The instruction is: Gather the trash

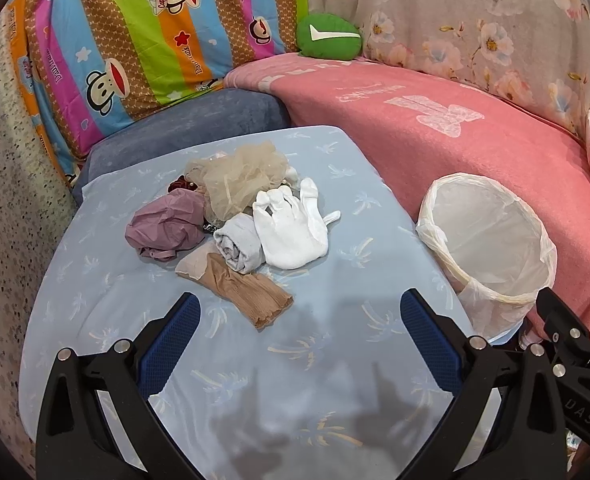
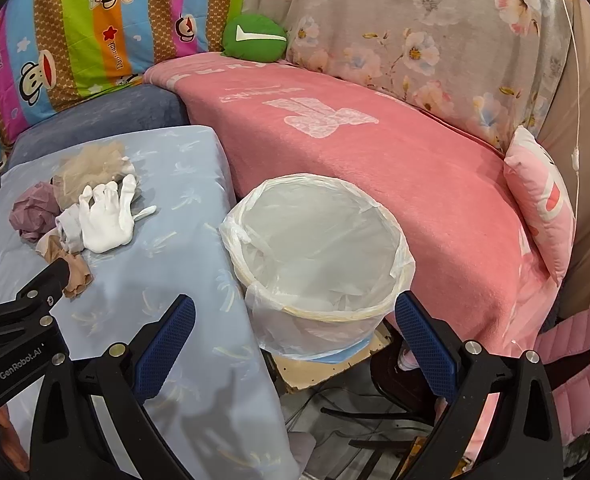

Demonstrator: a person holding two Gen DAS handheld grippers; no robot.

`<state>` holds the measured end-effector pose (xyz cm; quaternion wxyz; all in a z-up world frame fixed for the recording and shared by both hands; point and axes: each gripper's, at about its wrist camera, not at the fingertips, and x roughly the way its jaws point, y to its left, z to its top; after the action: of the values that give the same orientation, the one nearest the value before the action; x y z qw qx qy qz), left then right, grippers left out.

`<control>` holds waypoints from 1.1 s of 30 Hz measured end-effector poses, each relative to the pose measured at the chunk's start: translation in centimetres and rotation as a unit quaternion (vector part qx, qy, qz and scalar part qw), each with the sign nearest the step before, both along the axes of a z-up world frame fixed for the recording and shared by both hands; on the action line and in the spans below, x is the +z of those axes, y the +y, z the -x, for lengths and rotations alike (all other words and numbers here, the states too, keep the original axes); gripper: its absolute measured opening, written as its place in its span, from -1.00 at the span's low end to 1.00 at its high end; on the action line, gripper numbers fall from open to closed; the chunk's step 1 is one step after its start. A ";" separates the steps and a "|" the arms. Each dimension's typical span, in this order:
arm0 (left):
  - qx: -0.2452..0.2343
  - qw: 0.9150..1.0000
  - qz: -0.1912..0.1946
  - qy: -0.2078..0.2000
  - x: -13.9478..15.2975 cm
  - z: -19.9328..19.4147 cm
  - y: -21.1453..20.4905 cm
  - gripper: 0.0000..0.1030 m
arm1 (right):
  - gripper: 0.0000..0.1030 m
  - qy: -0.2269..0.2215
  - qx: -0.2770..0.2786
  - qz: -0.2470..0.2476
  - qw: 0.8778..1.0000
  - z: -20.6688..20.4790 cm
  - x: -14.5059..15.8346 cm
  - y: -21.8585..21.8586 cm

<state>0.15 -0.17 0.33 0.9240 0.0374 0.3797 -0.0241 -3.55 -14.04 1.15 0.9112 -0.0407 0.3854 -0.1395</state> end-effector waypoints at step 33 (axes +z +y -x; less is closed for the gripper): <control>-0.002 1.000 -0.008 -0.006 0.2 0.1 -0.6 0.87 | 0.88 -0.006 -0.007 -0.002 1.000 0.2 0.2 -0.7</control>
<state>0.05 -0.72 0.51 0.9260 0.0457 0.3739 -0.0232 -3.78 -14.73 1.35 0.9124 -0.0355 0.3807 -0.1458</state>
